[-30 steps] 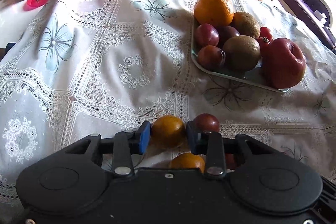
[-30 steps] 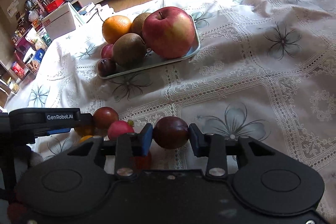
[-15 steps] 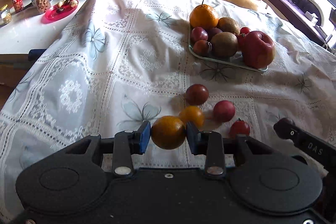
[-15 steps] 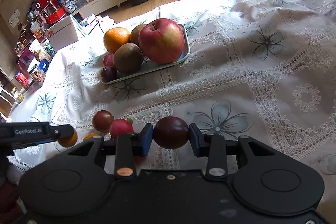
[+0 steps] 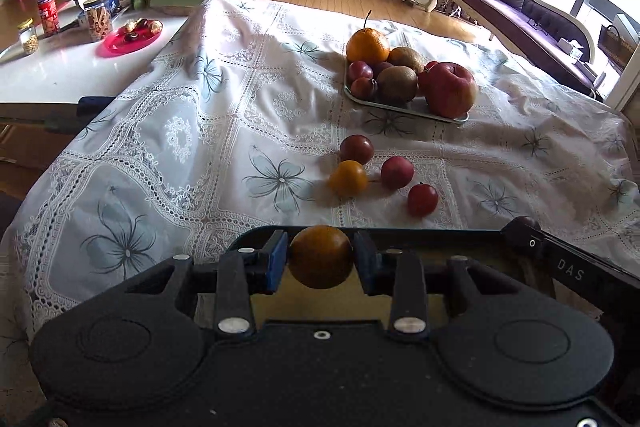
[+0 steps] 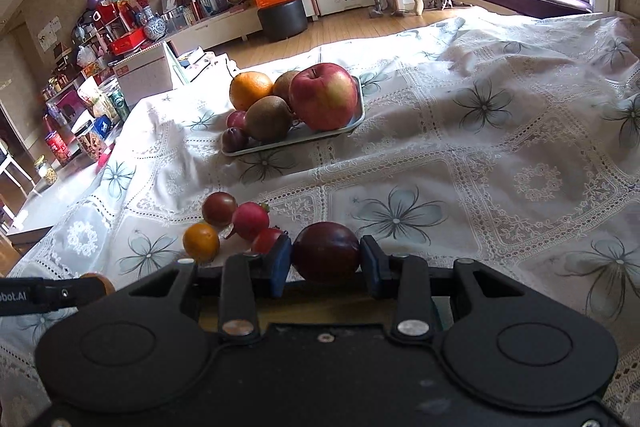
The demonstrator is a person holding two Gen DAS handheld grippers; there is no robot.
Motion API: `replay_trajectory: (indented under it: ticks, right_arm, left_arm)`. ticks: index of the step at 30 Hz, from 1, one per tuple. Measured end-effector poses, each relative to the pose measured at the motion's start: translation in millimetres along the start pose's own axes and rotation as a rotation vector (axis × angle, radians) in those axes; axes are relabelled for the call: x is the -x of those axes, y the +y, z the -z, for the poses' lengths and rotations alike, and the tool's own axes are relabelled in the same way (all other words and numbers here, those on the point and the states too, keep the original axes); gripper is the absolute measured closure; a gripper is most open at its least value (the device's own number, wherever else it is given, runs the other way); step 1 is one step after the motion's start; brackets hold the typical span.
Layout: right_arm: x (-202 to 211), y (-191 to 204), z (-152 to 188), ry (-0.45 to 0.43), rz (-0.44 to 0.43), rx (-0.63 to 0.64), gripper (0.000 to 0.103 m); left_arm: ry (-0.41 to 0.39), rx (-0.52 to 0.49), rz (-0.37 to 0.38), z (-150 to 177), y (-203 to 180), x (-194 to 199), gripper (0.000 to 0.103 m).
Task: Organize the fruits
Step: 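Lower the orange tomato into the gold tray with the left gripper while the right lowers the plum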
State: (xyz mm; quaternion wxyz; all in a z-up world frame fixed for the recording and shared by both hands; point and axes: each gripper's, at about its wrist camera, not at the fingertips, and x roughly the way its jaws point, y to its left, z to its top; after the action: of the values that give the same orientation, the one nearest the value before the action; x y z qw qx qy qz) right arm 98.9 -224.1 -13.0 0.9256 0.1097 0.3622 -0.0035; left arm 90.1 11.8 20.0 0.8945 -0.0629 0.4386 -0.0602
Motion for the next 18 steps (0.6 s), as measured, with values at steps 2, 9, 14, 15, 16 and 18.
replay_trajectory:
  ticks: [2, 9, 14, 15, 16, 18]
  right_arm:
    - [5, -1, 4, -0.008, 0.001, -0.003, 0.064]
    - [20, -3, 19, 0.012, -0.021, -0.014, 0.064]
    - [35, 1, 27, 0.015, -0.058, -0.001, 0.064]
    - [37, 3, 27, 0.019, -0.065, 0.007, 0.064]
    - [38, 6, 27, 0.024, -0.065, 0.014, 0.064]
    - [38, 10, 27, 0.037, -0.050, 0.028, 0.064]
  left_arm:
    - [0.019, -0.002, 0.010, 5, 0, 0, 0.069]
    - [0.064, 0.006, 0.009, 20, 4, -4, 0.093]
    - [0.071, 0.004, -0.002, 29, 6, -2, 0.093]
    - [0.075, 0.006, -0.004, 30, 7, -3, 0.091]
    - [0.084, 0.011, -0.003, 31, 7, -4, 0.090]
    - [0.103, 0.019, 0.000, 34, 9, -6, 0.090]
